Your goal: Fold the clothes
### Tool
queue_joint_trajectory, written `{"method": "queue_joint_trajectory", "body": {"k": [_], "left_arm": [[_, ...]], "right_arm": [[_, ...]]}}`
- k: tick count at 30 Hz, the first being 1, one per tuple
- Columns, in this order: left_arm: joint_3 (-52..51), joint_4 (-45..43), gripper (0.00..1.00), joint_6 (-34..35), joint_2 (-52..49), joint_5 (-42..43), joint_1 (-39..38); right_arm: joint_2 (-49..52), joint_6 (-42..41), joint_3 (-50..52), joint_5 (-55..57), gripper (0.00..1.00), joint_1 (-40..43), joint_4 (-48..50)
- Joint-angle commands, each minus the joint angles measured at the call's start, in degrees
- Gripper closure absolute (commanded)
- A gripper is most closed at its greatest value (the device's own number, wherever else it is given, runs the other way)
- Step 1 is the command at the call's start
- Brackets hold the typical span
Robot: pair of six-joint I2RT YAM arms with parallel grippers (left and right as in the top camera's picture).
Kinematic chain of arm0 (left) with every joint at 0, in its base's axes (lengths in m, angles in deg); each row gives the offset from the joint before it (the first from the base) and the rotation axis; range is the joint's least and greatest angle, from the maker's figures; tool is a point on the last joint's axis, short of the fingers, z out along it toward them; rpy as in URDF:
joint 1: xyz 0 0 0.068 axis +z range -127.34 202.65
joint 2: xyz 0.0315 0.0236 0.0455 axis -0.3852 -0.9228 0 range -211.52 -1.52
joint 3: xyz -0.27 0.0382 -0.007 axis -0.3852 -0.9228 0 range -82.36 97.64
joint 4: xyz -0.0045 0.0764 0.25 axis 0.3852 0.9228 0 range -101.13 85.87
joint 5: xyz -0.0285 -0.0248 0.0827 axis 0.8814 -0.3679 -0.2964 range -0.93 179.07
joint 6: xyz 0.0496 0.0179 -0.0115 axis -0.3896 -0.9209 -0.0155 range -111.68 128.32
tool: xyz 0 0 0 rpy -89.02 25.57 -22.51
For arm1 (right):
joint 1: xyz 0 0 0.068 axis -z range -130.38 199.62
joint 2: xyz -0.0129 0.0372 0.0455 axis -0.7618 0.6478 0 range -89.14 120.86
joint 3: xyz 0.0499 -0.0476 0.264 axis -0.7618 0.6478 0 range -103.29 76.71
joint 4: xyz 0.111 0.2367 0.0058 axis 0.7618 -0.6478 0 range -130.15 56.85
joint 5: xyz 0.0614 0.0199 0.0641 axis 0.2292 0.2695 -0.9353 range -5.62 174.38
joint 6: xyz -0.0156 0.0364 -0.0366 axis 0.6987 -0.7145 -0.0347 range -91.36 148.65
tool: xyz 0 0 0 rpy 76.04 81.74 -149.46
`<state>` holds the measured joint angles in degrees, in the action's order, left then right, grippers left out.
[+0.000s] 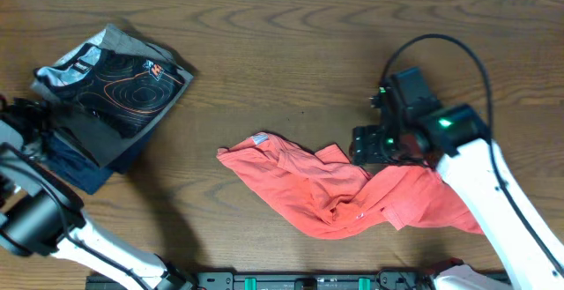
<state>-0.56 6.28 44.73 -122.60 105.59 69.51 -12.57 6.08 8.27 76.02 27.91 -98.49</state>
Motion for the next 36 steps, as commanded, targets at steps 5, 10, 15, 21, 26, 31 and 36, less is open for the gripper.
{"method": "queue_joint_trajectory", "body": {"k": [5, 10, 15, 21, 26, 31, 36], "left_arm": [[0.96, -3.69, 0.20, -1.86, -6.05, 17.55, -12.44], [0.96, -4.44, 0.21, 2.05, -6.05, 17.59, -30.21], [1.38, -17.77, 0.21, 11.85, -6.05, 21.16, -51.19], [7.30, -21.00, 0.21, 12.74, -4.85, 23.04, -67.49], [7.80, -13.94, 0.25, 8.87, -0.09, 26.34, -68.22], [7.80, 5.92, 0.25, -3.67, 7.61, 19.58, -62.79], [7.80, 26.77, 0.24, -10.91, 14.34, 10.14, -54.73]], "right_arm": [[-7.15, 0.35, -0.13, 0.44, 0.15, 3.32, -0.83], [-8.24, 0.39, -0.13, 0.50, 0.15, 3.56, -0.85], [-8.00, 1.03, -0.13, 0.90, 0.13, 3.54, -0.17], [-6.97, 1.84, -0.13, 5.73, 0.11, 3.74, 2.89], [-4.59, 2.49, -0.13, 8.48, 0.06, 6.32, 6.32], [0.83, 8.81, -0.13, 6.36, 0.07, 9.77, 10.95], [9.22, 14.75, -0.13, 6.75, 0.29, 13.29, 17.66]]}}
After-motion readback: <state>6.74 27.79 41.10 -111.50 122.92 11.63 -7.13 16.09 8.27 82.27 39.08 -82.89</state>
